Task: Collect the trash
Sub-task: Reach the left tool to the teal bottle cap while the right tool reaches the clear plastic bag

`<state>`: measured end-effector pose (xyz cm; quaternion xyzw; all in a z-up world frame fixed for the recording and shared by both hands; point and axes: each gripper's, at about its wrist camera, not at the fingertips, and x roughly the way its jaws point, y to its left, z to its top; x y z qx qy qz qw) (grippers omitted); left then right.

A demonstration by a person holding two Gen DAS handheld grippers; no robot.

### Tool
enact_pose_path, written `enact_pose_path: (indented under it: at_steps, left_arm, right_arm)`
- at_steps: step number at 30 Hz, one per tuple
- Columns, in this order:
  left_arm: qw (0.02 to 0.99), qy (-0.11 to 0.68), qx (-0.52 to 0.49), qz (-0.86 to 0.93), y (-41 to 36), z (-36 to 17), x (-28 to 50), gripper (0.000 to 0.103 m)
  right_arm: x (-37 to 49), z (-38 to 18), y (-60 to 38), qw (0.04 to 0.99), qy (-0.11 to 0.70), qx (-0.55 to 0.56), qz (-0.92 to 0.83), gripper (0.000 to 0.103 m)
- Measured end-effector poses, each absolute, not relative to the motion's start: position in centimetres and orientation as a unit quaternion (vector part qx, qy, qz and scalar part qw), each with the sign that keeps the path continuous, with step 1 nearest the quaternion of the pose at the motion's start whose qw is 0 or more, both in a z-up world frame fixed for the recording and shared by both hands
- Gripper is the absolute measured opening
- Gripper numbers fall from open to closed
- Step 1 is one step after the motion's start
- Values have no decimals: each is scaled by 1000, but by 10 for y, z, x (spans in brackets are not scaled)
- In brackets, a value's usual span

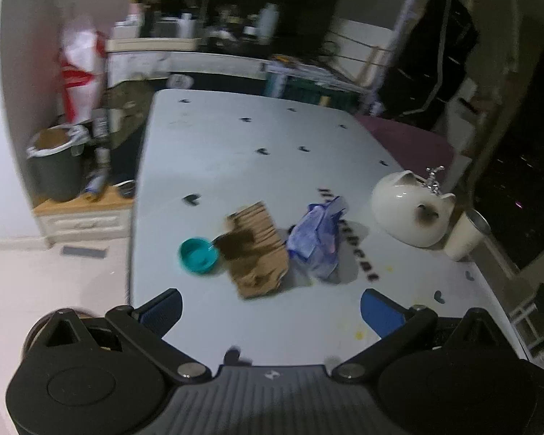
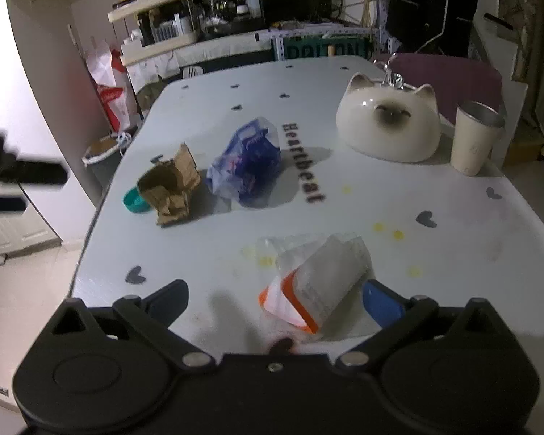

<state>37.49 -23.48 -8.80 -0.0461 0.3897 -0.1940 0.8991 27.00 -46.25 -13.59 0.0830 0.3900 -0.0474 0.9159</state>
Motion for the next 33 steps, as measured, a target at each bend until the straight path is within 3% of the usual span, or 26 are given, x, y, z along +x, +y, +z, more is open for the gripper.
enact_pose_path:
  at_steps: [6, 11, 15, 19, 24, 33]
  left_arm:
    - [897, 393, 23, -199, -238, -121, 415, 102]
    - [893, 409, 87, -169, -233, -158, 443, 86]
    - [888, 417, 101, -166, -228, -182, 460, 81]
    - [887, 411, 113, -176, -229, -197, 473, 81]
    - [888, 393, 136, -197, -238, -210, 482, 81]
    - [893, 363, 145, -223, -245, -221, 497, 82]
  right_arm:
    - [270, -146, -474, 920, 376, 112, -24, 103]
    - [279, -158, -472, 921, 375, 82, -59, 103]
    - [286, -172, -473, 915, 383, 84, -90, 103]
    - [291, -183, -474, 909, 400, 78, -94, 83]
    - [297, -187, -458, 909, 401, 7, -111, 78]
    - [321, -203, -419, 885, 408, -164, -156, 55]
